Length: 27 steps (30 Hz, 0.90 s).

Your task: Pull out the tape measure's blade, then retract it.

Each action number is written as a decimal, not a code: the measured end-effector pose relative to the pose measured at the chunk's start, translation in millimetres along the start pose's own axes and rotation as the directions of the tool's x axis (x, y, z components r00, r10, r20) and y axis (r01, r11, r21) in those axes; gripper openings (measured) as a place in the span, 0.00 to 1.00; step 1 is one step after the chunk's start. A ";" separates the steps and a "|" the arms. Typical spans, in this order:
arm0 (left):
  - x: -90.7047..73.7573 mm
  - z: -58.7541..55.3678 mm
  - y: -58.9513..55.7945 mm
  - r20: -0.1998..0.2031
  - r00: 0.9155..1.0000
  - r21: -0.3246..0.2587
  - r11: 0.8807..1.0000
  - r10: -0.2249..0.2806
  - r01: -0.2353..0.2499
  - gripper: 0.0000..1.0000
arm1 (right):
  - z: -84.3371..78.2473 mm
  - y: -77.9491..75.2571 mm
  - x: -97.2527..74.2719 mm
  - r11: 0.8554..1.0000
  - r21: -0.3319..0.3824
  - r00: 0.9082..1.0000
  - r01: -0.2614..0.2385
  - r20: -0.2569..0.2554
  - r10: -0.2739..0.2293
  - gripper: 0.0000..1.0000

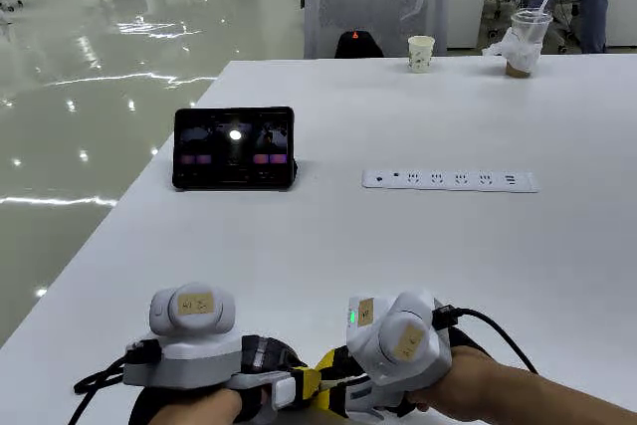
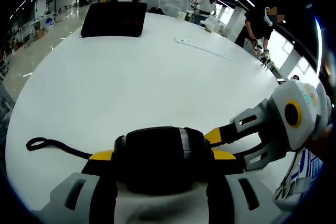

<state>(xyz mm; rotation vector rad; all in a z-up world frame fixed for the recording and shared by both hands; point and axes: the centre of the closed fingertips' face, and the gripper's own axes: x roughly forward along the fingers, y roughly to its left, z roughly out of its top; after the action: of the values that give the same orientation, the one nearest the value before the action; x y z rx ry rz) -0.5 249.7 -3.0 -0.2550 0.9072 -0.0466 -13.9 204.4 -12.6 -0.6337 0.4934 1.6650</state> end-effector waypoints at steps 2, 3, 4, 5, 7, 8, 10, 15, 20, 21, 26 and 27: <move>-0.3 -0.6 -0.1 -0.004 1.000 0.001 1.000 0.001 -0.001 0.65 | -0.1 0.0 0.2 1.000 -0.007 1.000 0.002 -0.005 -0.002 0.13; -0.1 -0.5 -0.1 -0.004 1.000 0.000 1.000 0.002 -0.002 0.65 | -0.2 0.1 0.2 1.000 -0.012 1.000 0.003 -0.007 -0.003 0.13; 0.0 -0.4 -0.2 -0.003 1.000 0.000 1.000 0.002 -0.002 0.66 | -0.4 0.3 0.1 1.000 -0.014 1.000 0.003 -0.009 -0.003 0.13; 0.1 -0.4 -0.1 -0.002 1.000 0.000 1.000 0.001 -0.001 0.66 | -0.5 0.5 0.0 1.000 -0.020 1.000 0.005 -0.012 -0.005 0.13; 0.1 -0.4 -0.3 -0.001 1.000 0.000 1.000 0.000 0.000 0.66 | -0.7 0.6 0.3 1.000 -0.029 1.000 0.009 -0.017 -0.009 0.13; 0.0 -0.4 -0.5 -0.002 1.000 0.000 1.000 -0.001 0.001 0.66 | -0.9 0.6 0.3 0.999 -0.031 1.000 0.011 -0.020 -0.012 0.13; 0.0 -0.5 -0.6 -0.003 1.000 0.000 1.000 -0.003 0.003 0.66 | -1.6 0.4 0.2 0.999 -0.036 1.000 0.014 -0.025 -0.015 0.13; -0.3 -0.7 -0.8 0.001 1.000 0.002 1.000 -0.012 0.012 0.66 | -4.1 0.5 -1.9 0.999 -0.036 0.999 0.019 -0.035 -0.020 0.13; -1.0 -0.7 -1.1 0.001 1.000 0.006 1.000 -0.018 0.018 0.66 | -6.9 0.0 -5.2 0.999 -0.035 0.999 0.027 -0.045 -0.029 0.13; -1.0 -0.5 -1.0 0.002 1.000 0.009 1.000 -0.018 0.018 0.66 | -8.1 -0.4 -6.5 0.999 -0.033 0.998 0.032 -0.051 -0.033 0.14; -1.6 0.6 -0.3 0.006 1.000 0.029 0.999 -0.014 0.014 0.66 | -11.0 -0.5 -12.9 0.998 -0.036 0.997 0.044 -0.057 -0.046 0.15; -2.5 0.6 -0.4 0.007 1.000 0.031 0.999 -0.015 0.015 0.66 | -11.1 -0.5 -14.1 0.998 -0.034 0.997 0.046 -0.057 -0.048 0.15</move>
<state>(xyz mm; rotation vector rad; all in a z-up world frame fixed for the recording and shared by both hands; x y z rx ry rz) -1.5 249.7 -0.7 -0.2328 0.8970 -0.0732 -10.2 186.8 -11.9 -0.7137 0.4902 1.6168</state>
